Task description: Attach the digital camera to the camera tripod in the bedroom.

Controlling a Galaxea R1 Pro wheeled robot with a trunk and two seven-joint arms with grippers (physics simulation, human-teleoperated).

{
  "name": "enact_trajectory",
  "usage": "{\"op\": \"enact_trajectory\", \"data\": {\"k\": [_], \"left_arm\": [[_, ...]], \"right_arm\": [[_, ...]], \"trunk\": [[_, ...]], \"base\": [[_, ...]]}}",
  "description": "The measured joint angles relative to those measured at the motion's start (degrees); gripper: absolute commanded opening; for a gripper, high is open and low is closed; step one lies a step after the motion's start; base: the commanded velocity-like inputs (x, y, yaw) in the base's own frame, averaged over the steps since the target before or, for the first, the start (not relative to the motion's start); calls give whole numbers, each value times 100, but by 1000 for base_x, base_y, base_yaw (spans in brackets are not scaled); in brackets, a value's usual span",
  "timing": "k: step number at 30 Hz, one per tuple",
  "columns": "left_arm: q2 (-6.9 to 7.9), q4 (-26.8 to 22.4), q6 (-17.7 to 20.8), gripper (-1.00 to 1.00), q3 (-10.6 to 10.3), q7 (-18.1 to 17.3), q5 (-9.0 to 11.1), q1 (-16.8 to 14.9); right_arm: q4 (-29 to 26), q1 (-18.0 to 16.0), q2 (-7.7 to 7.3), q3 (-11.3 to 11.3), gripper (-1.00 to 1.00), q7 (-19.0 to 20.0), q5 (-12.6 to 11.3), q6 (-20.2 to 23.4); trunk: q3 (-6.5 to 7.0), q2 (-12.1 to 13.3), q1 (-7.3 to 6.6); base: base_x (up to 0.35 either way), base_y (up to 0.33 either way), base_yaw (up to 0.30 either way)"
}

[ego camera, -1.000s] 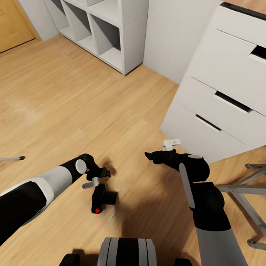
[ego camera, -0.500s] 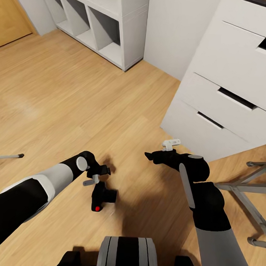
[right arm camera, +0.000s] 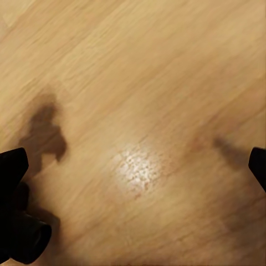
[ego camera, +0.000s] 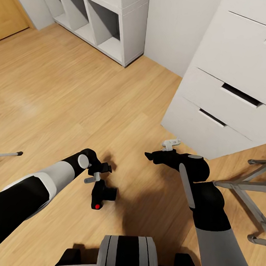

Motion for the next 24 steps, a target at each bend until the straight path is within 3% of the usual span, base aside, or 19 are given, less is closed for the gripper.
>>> {"op": "enact_trajectory", "data": {"k": [24], "left_arm": [[3, 8, -287, 100, -10, -317, -1, -116]], "right_arm": [[1, 0, 0, 9, 100, 0, 1, 0]], "trunk": [[-225, 0, 0]], "base": [[0, 0, 63]]}}
